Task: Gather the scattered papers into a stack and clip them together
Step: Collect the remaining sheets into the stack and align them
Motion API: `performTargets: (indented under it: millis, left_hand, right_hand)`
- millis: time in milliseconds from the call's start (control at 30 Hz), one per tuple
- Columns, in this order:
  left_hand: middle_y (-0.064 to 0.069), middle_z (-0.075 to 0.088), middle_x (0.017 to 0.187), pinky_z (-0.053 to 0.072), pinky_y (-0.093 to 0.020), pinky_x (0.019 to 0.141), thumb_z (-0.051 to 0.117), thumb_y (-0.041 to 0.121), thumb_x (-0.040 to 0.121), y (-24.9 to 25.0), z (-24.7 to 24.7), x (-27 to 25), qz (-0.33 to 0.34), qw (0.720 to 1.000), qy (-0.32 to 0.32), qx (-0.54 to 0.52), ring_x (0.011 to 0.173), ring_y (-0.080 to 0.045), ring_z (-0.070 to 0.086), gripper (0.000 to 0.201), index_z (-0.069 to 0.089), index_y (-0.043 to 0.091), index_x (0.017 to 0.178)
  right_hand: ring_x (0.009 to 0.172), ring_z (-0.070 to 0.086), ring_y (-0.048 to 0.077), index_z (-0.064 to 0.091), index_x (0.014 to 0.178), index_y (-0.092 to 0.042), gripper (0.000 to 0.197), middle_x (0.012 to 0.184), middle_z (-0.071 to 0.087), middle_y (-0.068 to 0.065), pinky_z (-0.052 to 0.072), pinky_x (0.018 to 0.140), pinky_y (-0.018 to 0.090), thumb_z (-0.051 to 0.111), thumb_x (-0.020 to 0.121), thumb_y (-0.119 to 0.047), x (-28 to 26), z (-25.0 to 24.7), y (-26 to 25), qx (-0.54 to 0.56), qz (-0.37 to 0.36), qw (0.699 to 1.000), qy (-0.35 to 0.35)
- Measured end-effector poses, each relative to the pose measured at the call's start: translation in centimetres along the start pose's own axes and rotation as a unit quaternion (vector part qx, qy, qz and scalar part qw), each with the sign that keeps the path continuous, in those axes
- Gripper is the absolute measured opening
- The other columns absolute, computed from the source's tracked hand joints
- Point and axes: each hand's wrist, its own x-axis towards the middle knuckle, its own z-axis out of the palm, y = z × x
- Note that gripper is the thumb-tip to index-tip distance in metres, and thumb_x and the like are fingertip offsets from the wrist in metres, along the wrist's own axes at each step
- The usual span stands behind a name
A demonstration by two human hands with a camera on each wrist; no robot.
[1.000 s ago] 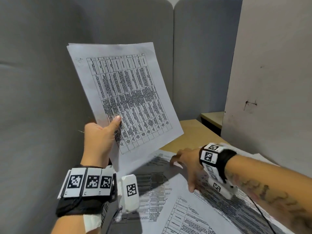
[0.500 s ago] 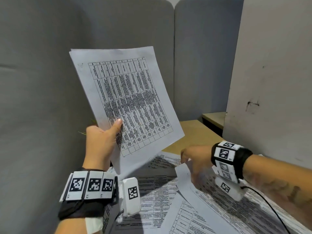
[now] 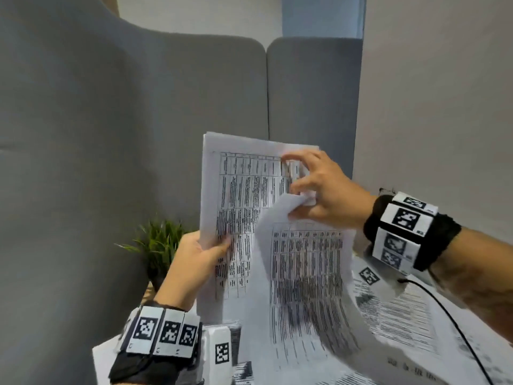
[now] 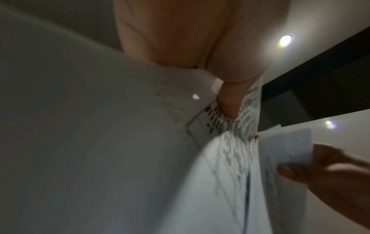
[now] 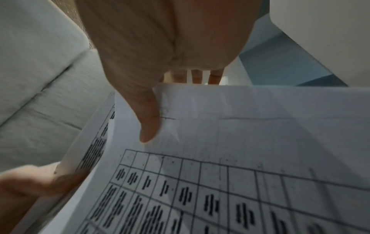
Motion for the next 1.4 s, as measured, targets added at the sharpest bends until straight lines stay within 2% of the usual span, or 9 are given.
performTargets:
  millis: [67, 267, 367, 467, 667, 800, 933, 1133, 1400]
  left_hand:
    - [-0.025, 0.071, 0.093, 0.055, -0.057, 0.083, 0.071, 0.023, 0.087, 0.2, 0.8, -0.2, 0.004, 0.999, -0.034, -0.023, 0.089, -0.040, 0.068, 0.026, 0.070, -0.002, 0.094]
    - [-0.006, 0.076, 0.088, 0.053, -0.027, 0.072, 0.060, 0.025, 0.088, 1.0, 1.7, -0.8, 0.033, 0.997, -0.063, -0.044, 0.082, -0.018, 0.071, 0.024, 0.071, 0.004, 0.093]
    - [-0.010, 0.068, 0.066, 0.051, -0.034, 0.059, 0.066, 0.031, 0.081, 1.1, 2.2, -1.0, 0.022, 0.996, -0.071, -0.051, 0.061, -0.020, 0.064, 0.027, 0.065, 0.004, 0.075]
    - [-0.013, 0.075, 0.080, 0.059, -0.043, 0.070, 0.079, 0.025, 0.073, 0.8, 2.8, -1.0, 0.023, 0.996, -0.086, -0.008, 0.075, -0.030, 0.072, 0.025, 0.072, 0.004, 0.084]
    - [-0.004, 0.078, 0.088, 0.058, -0.031, 0.071, 0.076, 0.016, 0.080, 0.5, 3.4, -1.1, 0.046, 0.996, -0.076, 0.010, 0.082, -0.020, 0.074, 0.014, 0.076, 0.010, 0.092]
    - [-0.011, 0.077, 0.095, 0.059, -0.035, 0.079, 0.075, 0.019, 0.074, 0.9, 1.7, -0.8, 0.045, 0.996, -0.029, -0.064, 0.090, -0.026, 0.074, 0.030, 0.073, 0.003, 0.099]
    - [-0.016, 0.076, 0.098, 0.060, -0.036, 0.079, 0.071, 0.017, 0.074, 1.0, 0.7, -0.5, 0.022, 0.990, 0.009, -0.138, 0.092, -0.031, 0.072, 0.033, 0.070, 0.000, 0.103]
    - [-0.016, 0.074, 0.107, 0.054, -0.048, 0.091, 0.065, 0.016, 0.084, 0.8, 0.9, -0.5, 0.015, 0.984, 0.024, -0.174, 0.102, -0.036, 0.070, 0.030, 0.069, 0.002, 0.111]
    - [-0.018, 0.074, 0.105, 0.058, -0.044, 0.085, 0.077, 0.014, 0.078, -0.7, 0.2, -0.1, -0.025, 0.991, -0.010, -0.131, 0.100, -0.035, 0.071, 0.042, 0.064, -0.001, 0.115]
  right_hand:
    - [0.145, 0.020, 0.022, 0.076, 0.082, -0.025, 0.019, 0.155, 0.033, -0.003, 0.023, 0.112, 0.056, 0.084, 0.072, -0.040, 1.1, -1.1, -0.9, -0.012, 0.019, 1.000, -0.004]
    - [0.138, 0.026, 0.024, 0.068, 0.075, -0.033, 0.018, 0.145, 0.037, 0.000, 0.015, 0.109, 0.049, 0.083, 0.069, -0.040, 2.0, -2.6, -2.3, -0.036, 0.066, 0.997, 0.004]
    - [0.117, 0.038, 0.019, 0.063, 0.072, -0.029, 0.022, 0.115, 0.043, -0.003, 0.022, 0.102, 0.044, 0.081, 0.069, -0.042, 2.1, -2.8, -2.7, -0.034, 0.107, 0.993, 0.021]
    - [0.108, 0.040, 0.017, 0.072, 0.077, -0.023, 0.023, 0.105, 0.044, -0.003, 0.026, 0.100, 0.045, 0.080, 0.068, -0.043, 2.0, -2.6, -2.8, -0.031, 0.108, 0.993, 0.018]
    - [0.124, 0.036, 0.014, 0.059, 0.110, -0.040, 0.055, 0.125, 0.041, -0.007, 0.021, 0.103, 0.042, 0.083, 0.063, -0.056, 0.2, -2.1, -2.0, -0.006, 0.124, 0.987, 0.100]
    - [0.127, 0.042, 0.011, 0.034, 0.139, -0.043, 0.099, 0.140, 0.039, -0.006, 0.035, 0.104, 0.038, 0.086, 0.056, -0.060, -2.9, -1.9, 0.6, 0.154, 0.256, 0.920, 0.254]
    - [0.101, 0.069, 0.014, 0.059, 0.127, -0.012, 0.084, 0.113, 0.070, 0.005, 0.053, 0.078, 0.020, 0.089, 0.058, -0.050, -5.7, 1.7, 2.7, 0.555, 0.281, 0.778, 0.085]
    - [0.082, 0.074, 0.016, 0.066, 0.094, -0.005, 0.022, 0.085, 0.077, 0.005, 0.057, 0.070, 0.028, 0.069, 0.075, -0.014, -5.7, 6.4, 1.5, 0.624, 0.264, 0.731, 0.082]
    - [0.110, 0.066, 0.034, 0.062, 0.100, 0.012, 0.081, 0.109, 0.070, 0.024, 0.053, 0.094, 0.034, 0.093, 0.053, -0.046, -6.8, 10.0, 1.3, 0.618, 0.265, 0.735, 0.088]
